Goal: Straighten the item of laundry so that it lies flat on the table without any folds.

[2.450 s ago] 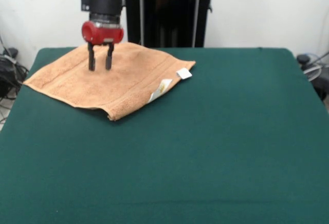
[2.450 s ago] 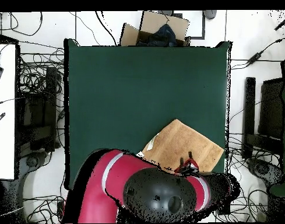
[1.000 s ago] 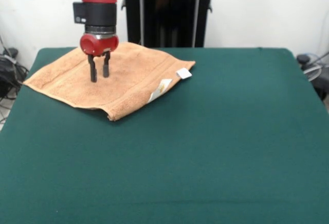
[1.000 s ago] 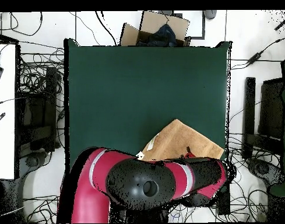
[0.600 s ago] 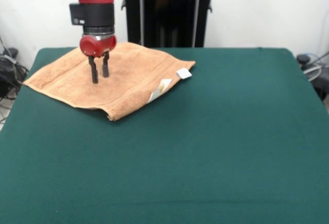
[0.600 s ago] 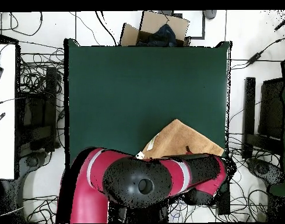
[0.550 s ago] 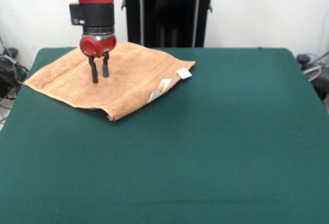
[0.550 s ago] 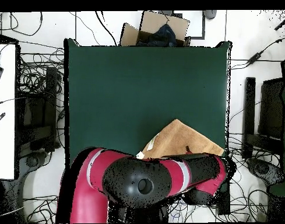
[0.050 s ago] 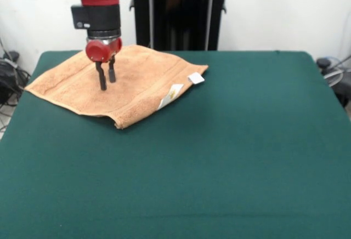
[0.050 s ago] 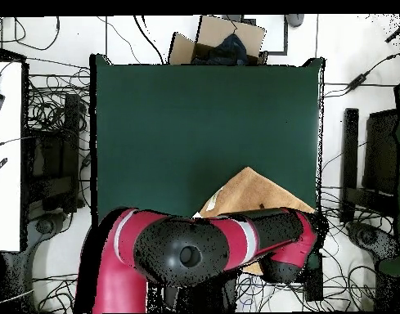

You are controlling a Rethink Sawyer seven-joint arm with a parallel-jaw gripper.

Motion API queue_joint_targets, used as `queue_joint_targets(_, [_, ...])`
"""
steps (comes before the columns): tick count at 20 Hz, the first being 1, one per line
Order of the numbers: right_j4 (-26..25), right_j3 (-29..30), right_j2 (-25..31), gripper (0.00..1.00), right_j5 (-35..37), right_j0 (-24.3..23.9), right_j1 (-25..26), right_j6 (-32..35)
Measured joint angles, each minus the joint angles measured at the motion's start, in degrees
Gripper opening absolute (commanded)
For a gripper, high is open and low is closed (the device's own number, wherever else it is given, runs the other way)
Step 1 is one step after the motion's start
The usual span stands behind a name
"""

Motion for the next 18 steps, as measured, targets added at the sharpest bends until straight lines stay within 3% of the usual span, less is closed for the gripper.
queue_joint_targets(18, [0.1, -3.4, -5.2, 1.0, -7.6, 0.3, 5.3, 0.0])
